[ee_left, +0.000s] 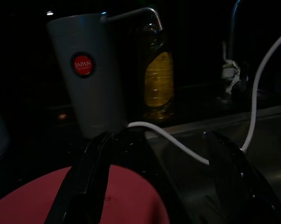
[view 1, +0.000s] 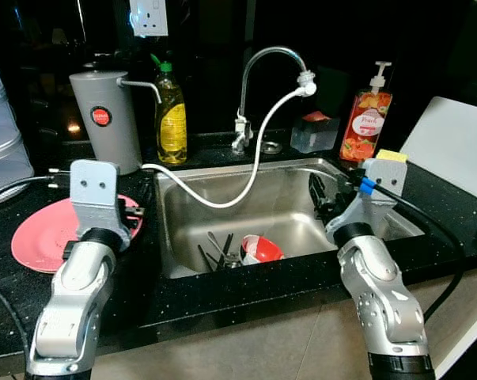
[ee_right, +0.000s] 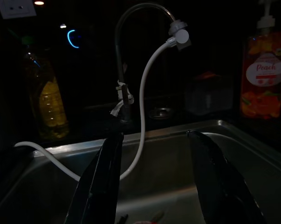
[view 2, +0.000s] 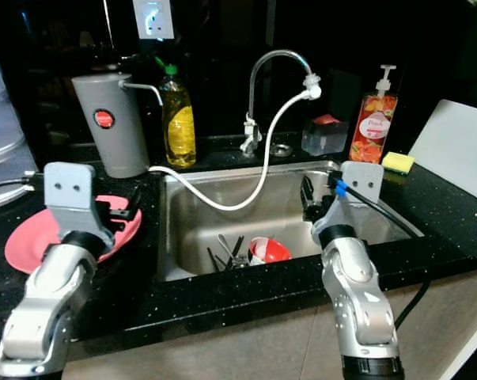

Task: Kitchen organization

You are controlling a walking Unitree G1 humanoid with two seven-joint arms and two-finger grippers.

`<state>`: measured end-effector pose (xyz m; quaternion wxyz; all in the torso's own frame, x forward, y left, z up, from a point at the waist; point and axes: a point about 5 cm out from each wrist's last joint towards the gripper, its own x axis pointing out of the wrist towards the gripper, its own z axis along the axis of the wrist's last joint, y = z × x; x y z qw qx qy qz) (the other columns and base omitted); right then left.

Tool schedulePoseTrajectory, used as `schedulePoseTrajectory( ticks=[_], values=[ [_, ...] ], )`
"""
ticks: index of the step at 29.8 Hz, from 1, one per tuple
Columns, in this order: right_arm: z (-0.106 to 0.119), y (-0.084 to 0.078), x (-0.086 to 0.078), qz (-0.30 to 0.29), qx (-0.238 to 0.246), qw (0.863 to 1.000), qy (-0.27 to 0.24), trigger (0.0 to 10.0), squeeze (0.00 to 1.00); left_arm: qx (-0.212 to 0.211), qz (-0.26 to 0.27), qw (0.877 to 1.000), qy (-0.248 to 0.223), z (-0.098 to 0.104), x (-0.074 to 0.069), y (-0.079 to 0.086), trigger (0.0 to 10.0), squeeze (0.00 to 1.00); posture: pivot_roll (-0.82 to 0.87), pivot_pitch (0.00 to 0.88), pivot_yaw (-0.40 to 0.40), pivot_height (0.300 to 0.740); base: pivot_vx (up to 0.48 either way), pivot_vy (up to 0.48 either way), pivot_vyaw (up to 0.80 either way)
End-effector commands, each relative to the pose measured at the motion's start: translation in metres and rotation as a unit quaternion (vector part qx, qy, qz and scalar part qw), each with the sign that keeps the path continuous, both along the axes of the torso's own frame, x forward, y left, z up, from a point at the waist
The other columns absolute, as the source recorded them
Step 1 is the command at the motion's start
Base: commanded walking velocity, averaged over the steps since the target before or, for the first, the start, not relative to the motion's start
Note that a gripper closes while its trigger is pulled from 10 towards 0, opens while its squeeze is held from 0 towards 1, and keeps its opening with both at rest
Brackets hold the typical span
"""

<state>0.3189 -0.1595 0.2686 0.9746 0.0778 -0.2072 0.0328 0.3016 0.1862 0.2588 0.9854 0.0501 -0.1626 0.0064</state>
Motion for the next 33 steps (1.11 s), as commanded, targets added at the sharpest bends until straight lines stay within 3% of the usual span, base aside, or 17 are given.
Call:
schedulePoseTrajectory(
  ticks=[1,12,18,33],
  values=[
    [0.002,-0.002,-0.001,0.002,0.013,1.0,-0.009,10.0,0.0,0.005,0.005,1.0,0.002,-0.002,0.0,0.002,10.0,0.0,-0.05,0.042,-0.002,0.74,0.0,0.0,0.0],
    [0.004,-0.001,0.0,0.008,0.023,1.0,-0.017,10.0,0.0,0.055,0.031,0.998,-0.009,0.002,0.003,0.012,10.0,0.0,-0.04,0.041,0.0,0.74,0.0,0.0,0.0],
    [0.002,-0.001,-0.001,0.008,0.022,1.0,-0.015,10.0,0.0,0.029,0.022,0.999,-0.003,0.001,0.004,0.014,10.0,0.0,-0.05,0.041,0.001,0.74,0.0,0.0,0.0],
    [0.002,-0.002,-0.001,0.003,0.008,1.0,-0.02,10.0,0.0,0.021,0.003,1.0,-0.016,0.003,0.002,0.005,10.0,0.0,-0.04,0.039,-0.005,0.74,0.0,0.0,0.0]
  ],
)
